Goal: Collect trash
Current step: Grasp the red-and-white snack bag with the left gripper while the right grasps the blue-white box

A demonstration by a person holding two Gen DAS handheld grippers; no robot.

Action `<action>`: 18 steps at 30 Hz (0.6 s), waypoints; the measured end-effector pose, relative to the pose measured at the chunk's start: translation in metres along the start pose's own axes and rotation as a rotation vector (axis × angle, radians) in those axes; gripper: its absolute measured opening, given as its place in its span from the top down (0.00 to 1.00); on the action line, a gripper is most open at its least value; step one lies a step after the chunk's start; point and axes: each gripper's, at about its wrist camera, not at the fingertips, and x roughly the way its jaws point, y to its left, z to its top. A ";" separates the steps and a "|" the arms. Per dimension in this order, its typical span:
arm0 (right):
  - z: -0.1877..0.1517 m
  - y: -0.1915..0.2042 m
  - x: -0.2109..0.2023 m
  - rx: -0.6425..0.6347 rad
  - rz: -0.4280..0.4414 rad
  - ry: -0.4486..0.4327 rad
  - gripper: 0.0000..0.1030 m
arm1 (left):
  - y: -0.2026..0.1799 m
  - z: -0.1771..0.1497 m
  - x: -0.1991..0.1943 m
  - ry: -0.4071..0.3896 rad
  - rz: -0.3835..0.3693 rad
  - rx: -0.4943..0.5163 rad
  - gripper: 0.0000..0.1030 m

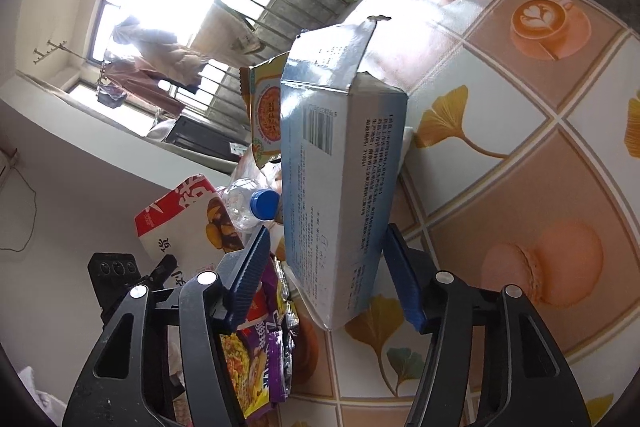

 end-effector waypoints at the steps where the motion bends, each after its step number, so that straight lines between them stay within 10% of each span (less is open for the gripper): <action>1: 0.000 -0.001 -0.003 0.002 0.007 0.000 0.59 | 0.001 0.001 -0.001 -0.007 -0.002 -0.007 0.97; 18: 0.001 0.016 -0.029 -0.025 0.090 -0.071 0.74 | -0.036 0.020 -0.058 -0.191 -0.106 0.066 1.00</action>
